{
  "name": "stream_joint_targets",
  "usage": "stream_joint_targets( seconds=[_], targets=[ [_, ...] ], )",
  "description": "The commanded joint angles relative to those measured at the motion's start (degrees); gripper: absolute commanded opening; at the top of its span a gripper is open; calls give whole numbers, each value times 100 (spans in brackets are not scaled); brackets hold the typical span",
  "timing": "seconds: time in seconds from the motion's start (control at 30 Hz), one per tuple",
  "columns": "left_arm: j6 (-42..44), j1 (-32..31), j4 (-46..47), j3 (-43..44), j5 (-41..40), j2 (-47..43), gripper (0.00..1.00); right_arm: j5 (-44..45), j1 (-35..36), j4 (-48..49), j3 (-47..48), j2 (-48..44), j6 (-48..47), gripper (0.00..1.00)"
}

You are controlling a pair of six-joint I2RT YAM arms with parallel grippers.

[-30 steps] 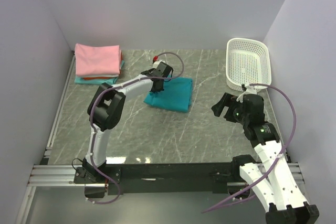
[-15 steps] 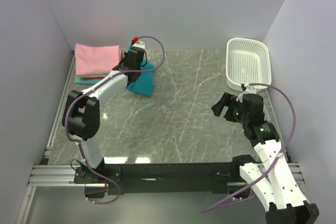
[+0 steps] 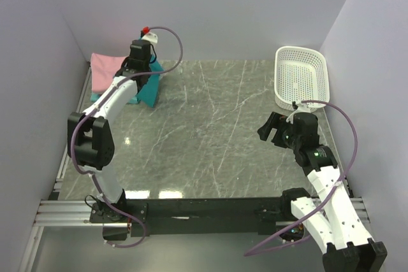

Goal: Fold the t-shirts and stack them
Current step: Neatly place the folded tshirt to the corner

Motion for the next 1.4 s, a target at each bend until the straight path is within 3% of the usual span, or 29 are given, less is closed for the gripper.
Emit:
stream_joint_targets(
  seconds=[0.0, 0.63, 0.83, 1.37],
  targets=[
    [155, 92, -3, 458, 315, -173, 0, 103, -43, 214, 7, 23, -56, 93],
    [-539, 671, -557, 1372, 1176, -489, 0, 156, -43, 170, 33, 49, -48, 93],
    [-557, 944, -408, 1258, 1484, -375, 0, 463, -52, 109, 42, -47, 23, 93],
    [-654, 2069, -461, 1882, 2092, 1038, 0, 858, -43, 3, 103, 41, 84, 93]
  ],
)
